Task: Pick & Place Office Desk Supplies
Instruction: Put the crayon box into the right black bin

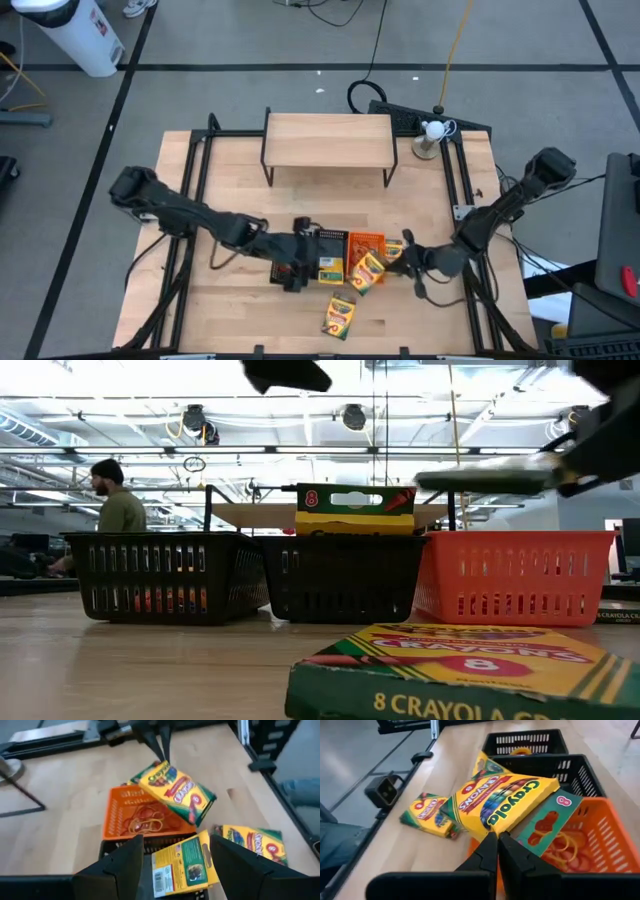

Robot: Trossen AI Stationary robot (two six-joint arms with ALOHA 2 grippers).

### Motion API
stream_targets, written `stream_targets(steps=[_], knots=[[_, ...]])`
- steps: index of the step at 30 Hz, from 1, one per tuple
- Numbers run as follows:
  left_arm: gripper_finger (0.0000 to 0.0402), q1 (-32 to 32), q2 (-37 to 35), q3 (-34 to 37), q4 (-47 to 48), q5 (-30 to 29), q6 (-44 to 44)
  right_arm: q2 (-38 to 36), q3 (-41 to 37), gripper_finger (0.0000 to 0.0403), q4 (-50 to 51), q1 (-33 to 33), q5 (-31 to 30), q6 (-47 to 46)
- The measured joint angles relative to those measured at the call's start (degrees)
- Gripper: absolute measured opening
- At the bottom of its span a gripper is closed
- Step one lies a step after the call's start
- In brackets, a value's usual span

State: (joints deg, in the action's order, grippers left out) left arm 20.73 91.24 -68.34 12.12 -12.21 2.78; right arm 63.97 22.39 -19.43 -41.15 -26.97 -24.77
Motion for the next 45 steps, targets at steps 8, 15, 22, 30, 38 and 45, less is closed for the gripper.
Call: stream_targets(steps=[8, 15, 22, 30, 38, 45], knots=[[0.023, 4.0, -7.9, 10.8, -9.0, -7.5, 6.8, -0.5, 0.0, 0.0, -6.3, 10.0, 13.3, 8.9], [0.023, 8.1, -8.6, 14.8, -17.8, -14.6, 9.6, -0.5, 0.0, 0.0, -7.1, 18.5, 24.0, 12.4], [0.023, 9.8, -8.4, 14.8, -22.1, -20.9, 10.4, 0.5, 0.0, 0.0, -8.3, 25.8, 35.5, 15.1], [0.023, 10.5, -8.4, 14.8, -24.5, -24.3, 9.8, 5.1, 4.2, 0.0, -10.0, 29.3, 45.6, 18.9], [0.023, 10.5, -8.4, 14.8, -24.5, -24.4, 9.9, 12.8, 10.5, 0.0, -7.9, 30.7, 50.0, 23.9], [0.023, 10.5, -8.4, 14.8, -24.8, -24.3, 9.4, 18.6, 10.8, 0.0, -13.3, 35.6, 55.3, 23.9]])
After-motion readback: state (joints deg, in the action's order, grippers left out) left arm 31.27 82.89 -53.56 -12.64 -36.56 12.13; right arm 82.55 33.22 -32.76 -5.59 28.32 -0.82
